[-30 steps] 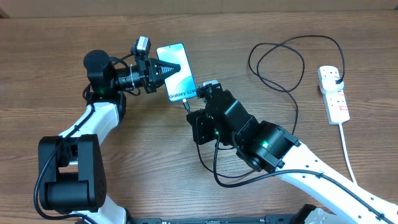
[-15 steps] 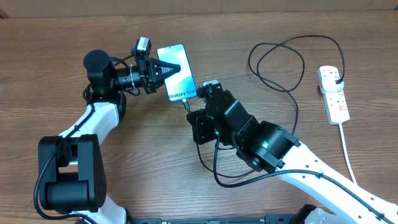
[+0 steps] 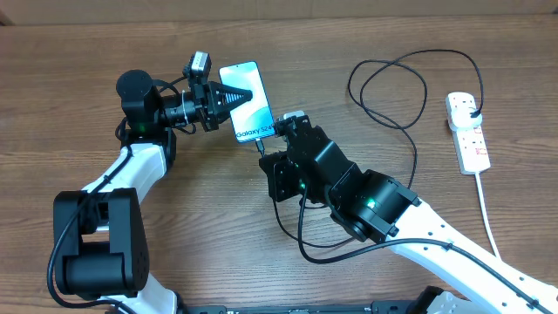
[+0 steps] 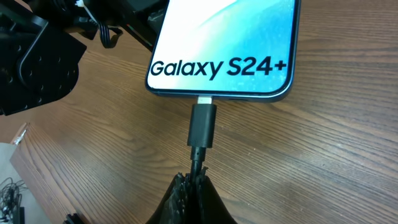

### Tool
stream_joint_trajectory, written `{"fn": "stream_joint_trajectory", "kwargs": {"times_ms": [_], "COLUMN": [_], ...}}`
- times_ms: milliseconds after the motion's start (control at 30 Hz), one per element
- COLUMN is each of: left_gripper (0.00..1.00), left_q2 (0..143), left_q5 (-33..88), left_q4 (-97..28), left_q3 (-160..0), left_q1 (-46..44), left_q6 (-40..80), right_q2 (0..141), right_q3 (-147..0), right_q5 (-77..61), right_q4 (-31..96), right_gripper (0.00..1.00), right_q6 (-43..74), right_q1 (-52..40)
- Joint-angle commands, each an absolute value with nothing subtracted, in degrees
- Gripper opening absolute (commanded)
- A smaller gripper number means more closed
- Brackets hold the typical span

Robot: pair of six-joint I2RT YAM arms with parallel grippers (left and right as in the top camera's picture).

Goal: Plug charger to phone and switch on socket
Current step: 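Push the USB-C plug up into the phone's bottom port with right gripper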

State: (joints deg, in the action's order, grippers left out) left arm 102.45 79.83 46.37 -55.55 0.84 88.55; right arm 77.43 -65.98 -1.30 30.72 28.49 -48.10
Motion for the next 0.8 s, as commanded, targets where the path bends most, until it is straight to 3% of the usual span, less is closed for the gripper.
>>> {"fn": "stream_joint_trajectory", "kwargs": {"times_ms": [0,467,600,767], "left_gripper": [0.04,0.04,0.04,0.04], "left_q2": [101.9,101.9,101.9,101.9], "left_q5": [83.5,87.1,87.1,87.1], "left_q4": [47.0,49.8,49.8,49.8], "left_q3": [-56.0,-56.0,-56.0,-56.0], "left_q1": [0.6,0.6,0.6,0.6], "left_q6": [87.2,86.7,81.9,78.5], "right_q2": [77.5,83.4,83.1,81.9], "right_q3": [-66.0,-66.0,-66.6,-66.7], "right_q5": [0.8,1.9,1.8,1.8], "right_q4": [28.8,26.9,27.3,28.4], "right_gripper": [0.04,0.04,0.15,0.22], "right_q6": [28.7,28.5,28.5,28.5], "right_q1": [-47.8,-47.8,-47.8,-47.8]}}
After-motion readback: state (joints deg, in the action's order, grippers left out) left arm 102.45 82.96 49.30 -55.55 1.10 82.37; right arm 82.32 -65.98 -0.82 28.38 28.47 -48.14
